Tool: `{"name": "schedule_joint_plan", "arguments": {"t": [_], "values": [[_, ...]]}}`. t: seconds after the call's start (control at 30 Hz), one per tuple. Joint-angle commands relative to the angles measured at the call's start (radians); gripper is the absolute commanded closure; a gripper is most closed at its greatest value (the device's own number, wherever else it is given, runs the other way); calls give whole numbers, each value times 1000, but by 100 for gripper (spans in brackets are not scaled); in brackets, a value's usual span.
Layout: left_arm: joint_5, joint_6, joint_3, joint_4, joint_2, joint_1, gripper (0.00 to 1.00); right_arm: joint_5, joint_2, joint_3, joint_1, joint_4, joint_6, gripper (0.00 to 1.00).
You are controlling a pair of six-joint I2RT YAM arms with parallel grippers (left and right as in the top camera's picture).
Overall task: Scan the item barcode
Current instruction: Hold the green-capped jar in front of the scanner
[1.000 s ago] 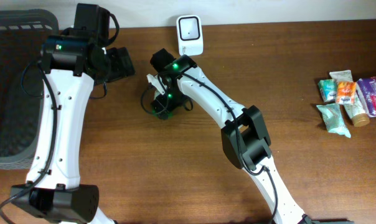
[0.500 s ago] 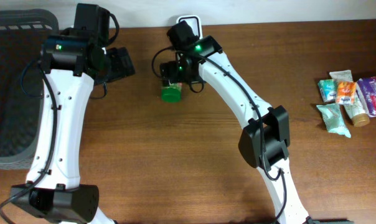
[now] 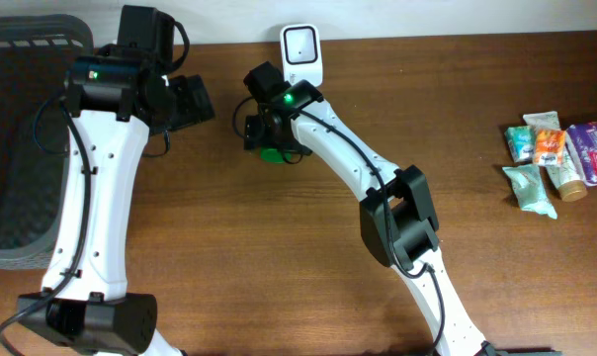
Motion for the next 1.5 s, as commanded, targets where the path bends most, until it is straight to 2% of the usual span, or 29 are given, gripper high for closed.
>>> {"name": "schedule_joint_plan", "arguments": {"t": [0.0, 0.3, 0.43, 0.57, 0.7, 0.93, 1.13, 1.27, 1.47], "values": [[-8, 13, 9, 2, -14, 6, 1, 71, 18, -7, 30, 9, 13, 9], [-7, 13, 9, 2, -14, 6, 1, 106, 20, -93, 40, 69, 61, 10], [-8, 13, 9, 2, -14, 6, 1, 107, 16, -96, 37, 75, 60, 28], [-8, 13, 9, 2, -14, 6, 1, 108, 0, -95, 28, 72, 53, 33], [-8, 13, 9, 2, -14, 6, 1, 109, -57, -95, 7, 20, 47, 32], [-7, 13, 9, 2, -14, 6, 1, 106, -213, -95, -13, -119, -84, 32], [-8, 13, 9, 2, -14, 6, 1, 146, -218, -95, -74, -177, -157, 32], [-8, 13, 9, 2, -14, 6, 1, 169, -217, -97, -129, -237, -157, 32], [-8, 13, 9, 2, -14, 6, 1, 155, -210, -98, -152, -220, -158, 32]]}}
